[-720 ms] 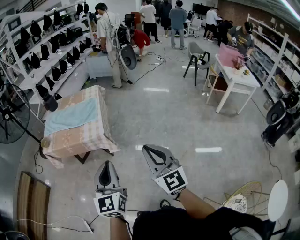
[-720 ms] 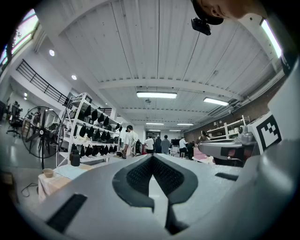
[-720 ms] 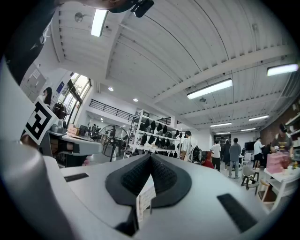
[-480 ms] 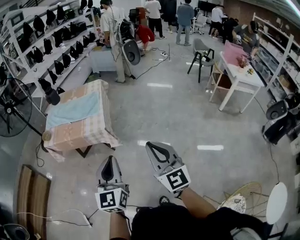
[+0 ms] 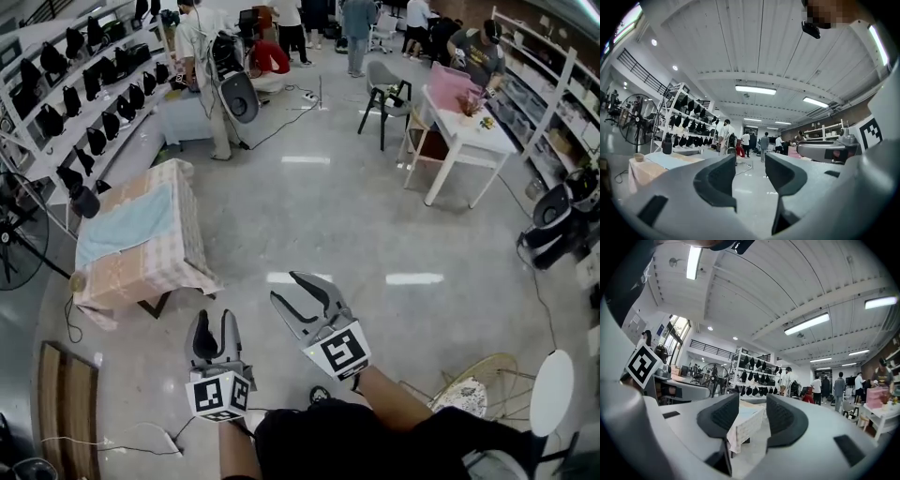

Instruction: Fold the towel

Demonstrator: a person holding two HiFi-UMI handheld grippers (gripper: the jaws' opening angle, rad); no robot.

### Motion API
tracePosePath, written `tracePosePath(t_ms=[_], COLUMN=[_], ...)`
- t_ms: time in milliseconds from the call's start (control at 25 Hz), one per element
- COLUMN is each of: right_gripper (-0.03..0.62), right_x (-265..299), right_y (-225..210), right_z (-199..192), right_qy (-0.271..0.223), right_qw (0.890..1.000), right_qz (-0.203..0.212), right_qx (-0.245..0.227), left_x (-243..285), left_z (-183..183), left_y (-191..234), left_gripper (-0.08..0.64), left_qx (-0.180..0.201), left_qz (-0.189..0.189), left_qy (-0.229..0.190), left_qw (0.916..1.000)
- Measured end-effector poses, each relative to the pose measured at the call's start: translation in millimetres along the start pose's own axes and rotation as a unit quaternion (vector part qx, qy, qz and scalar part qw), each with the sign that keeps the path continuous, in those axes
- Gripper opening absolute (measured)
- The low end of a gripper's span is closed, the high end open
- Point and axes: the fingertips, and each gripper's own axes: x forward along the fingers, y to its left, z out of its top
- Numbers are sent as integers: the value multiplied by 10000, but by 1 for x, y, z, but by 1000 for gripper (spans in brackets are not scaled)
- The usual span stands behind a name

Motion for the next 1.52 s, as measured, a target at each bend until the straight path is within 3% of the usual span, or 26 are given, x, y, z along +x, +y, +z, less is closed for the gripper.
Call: tracePosePath(t_ms=[320,520,920,1360,1520], right_gripper=[195,195,195,213,219], right_x=[-22,-1,119,299,353], right_y=[-47,-62,-93,-126,-123], right_z=[-27,-39,-48,-50,-63], right_qy=[103,125,188,415,541], right_qw=[9996,9994,9994,9985,9983], right_qz=[-212,-237,-280,-343,-200], right_qx=[150,211,41,2,-49], left_x=[29,55,149,291,319], left_z=[-19,-26,-22,0,-8], left_y=[-36,-27,57,171,215], left_gripper=[181,181,181,185,210], left_qx=[144,120,-30,-100,-129], left_qz=[-133,-120,-75,-501,-405], left_qy=[215,262,56,109,238], left_qw=[9996,9995,10000,9986,9988])
